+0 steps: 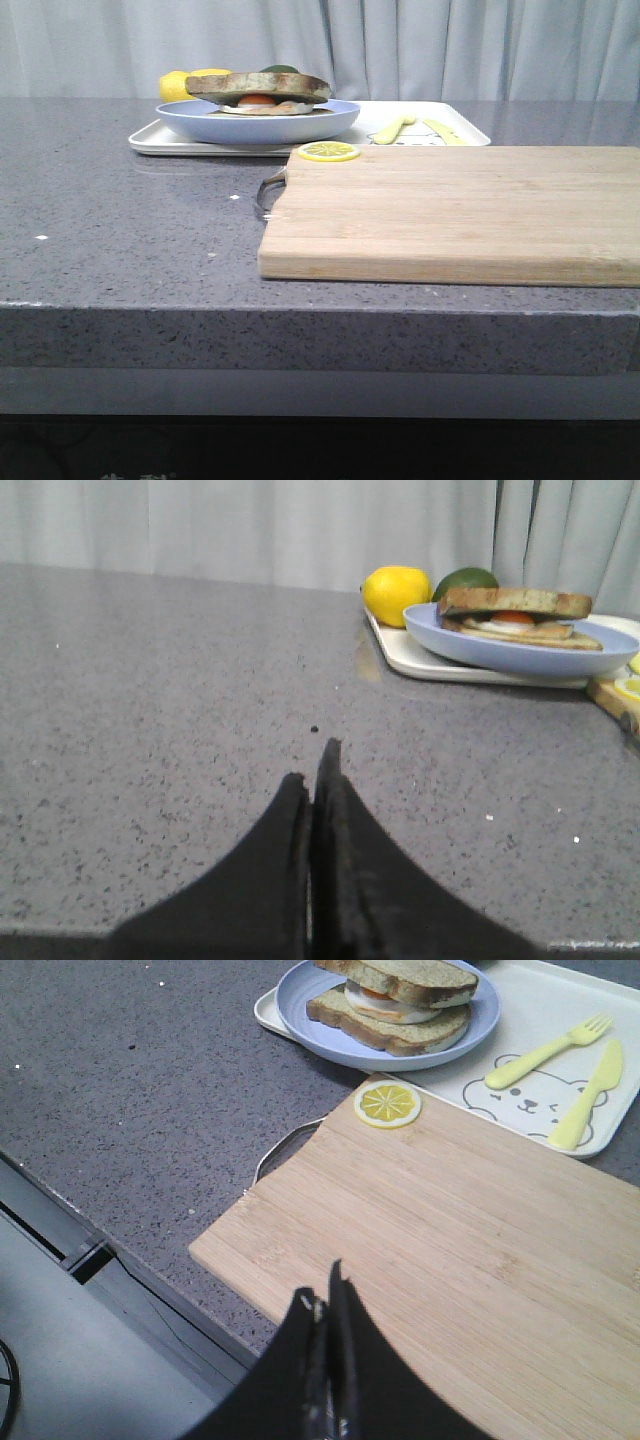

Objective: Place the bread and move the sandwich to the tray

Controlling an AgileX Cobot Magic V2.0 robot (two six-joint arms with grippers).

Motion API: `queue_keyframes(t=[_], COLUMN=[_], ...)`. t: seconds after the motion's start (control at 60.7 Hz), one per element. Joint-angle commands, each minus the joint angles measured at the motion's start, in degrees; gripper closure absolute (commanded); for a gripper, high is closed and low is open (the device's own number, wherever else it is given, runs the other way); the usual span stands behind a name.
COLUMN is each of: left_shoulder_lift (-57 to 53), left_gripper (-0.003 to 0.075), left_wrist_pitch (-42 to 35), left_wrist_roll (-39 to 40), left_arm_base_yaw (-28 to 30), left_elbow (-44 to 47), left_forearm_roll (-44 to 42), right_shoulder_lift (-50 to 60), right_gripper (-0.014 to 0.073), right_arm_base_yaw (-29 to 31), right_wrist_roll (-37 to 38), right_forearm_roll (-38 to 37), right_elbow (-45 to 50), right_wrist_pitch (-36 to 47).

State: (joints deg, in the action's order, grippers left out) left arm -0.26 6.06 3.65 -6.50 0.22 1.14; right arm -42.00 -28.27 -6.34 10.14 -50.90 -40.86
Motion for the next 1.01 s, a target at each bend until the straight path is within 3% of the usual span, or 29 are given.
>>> queue_keyframes(t=[0.0,0.989], left_shoulder_lift=[-1.3,-1.3], left_gripper=[0.0741,0.0741], left_wrist_pitch=[-6.1,-8.1], left_wrist_roll=[0.6,4.0], left_arm_base_yaw=[0.1,0.1], left_elbow=[0.1,0.1], left_forearm_roll=[0.5,-0.2], right_shoulder_lift=[0.3,0.3], right_gripper=[0.0666,0.0666], right_arm_base_yaw=[0.2,0.2], right_wrist_roll=[0.0,0.0], right_forearm_roll=[0.7,0.7], right_elbow=[-1.3,-1.3], right_wrist_pitch=[3.7,3.7])
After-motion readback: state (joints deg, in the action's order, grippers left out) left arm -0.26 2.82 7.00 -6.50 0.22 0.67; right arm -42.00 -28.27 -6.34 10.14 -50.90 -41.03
